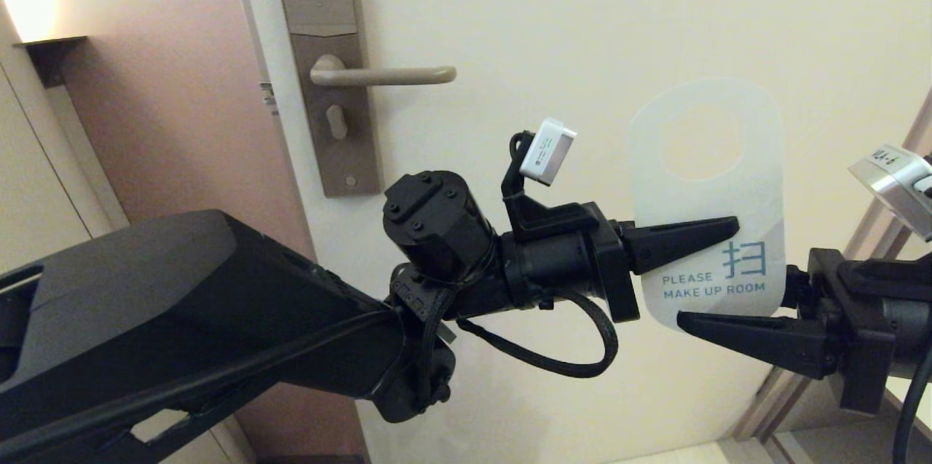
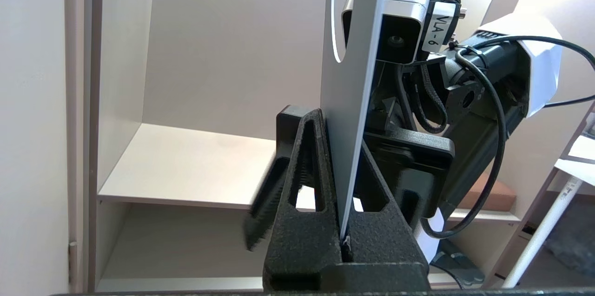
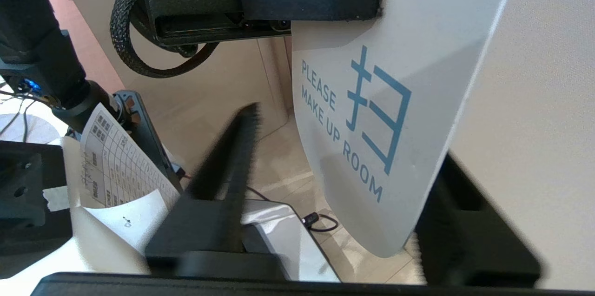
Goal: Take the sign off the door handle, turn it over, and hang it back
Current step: Hand it to the other hand
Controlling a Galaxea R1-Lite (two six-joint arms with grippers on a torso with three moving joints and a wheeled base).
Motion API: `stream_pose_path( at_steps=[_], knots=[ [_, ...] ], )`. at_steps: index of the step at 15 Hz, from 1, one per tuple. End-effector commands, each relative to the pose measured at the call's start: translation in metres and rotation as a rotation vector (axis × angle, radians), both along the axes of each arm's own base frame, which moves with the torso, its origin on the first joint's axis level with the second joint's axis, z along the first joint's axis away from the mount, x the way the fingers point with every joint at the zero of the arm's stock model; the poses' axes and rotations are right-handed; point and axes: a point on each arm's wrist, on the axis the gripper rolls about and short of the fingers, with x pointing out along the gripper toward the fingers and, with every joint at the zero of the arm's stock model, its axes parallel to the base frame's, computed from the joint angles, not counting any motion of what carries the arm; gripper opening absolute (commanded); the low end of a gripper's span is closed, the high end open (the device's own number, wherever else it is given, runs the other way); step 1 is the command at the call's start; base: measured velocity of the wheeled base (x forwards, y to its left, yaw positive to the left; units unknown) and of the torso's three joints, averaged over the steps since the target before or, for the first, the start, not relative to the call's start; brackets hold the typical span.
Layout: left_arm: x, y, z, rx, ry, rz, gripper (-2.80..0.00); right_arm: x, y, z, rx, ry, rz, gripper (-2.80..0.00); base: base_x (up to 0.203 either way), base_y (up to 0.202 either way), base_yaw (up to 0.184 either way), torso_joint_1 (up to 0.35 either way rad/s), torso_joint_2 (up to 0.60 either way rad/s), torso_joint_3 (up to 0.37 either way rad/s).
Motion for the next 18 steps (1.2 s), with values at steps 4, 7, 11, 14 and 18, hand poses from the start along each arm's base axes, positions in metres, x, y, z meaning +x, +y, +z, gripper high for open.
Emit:
stream_pose_path(
  at_steps=[4, 7, 11, 14, 18],
  knots=[
    [0.0, -0.0001, -0.0003, -0.004, -0.003, -0.004, -2.8, 0.0004, 0.0003, -0.0001, -0.001, -0.001, 0.003, -2.8, 0.0, 0.0, 0.0, 0.0, 0.0, 0.0],
    [-0.0003, 0.0003, -0.0004, -0.002, -0.002, -0.004, -2.8, 0.0003, 0.0002, -0.0004, -0.001, -0.001, 0.003, -2.8, 0.0, 0.0, 0.0, 0.0, 0.0, 0.0],
    [-0.0009, 0.001, -0.0006, 0.0, 0.0, -0.004, -2.8, -0.0001, 0.0001, -0.0005, -0.002, -0.002, 0.003, -2.8, 0.0, 0.0, 0.0, 0.0, 0.0, 0.0],
    [-0.0009, 0.001, -0.0007, 0.0, -0.003, -0.003, -2.8, -0.0004, 0.0, -0.0004, -0.002, -0.002, 0.003, -2.8, 0.0, 0.0, 0.0, 0.0, 0.0, 0.0],
    [-0.0032, 0.0009, -0.0044, 0.004, -0.007, -0.007, -0.82, -0.0028, -0.0009, -0.0029, -0.005, 0.001, 0.004, -2.8, 0.0, 0.0, 0.0, 0.0, 0.0, 0.0]
  ],
)
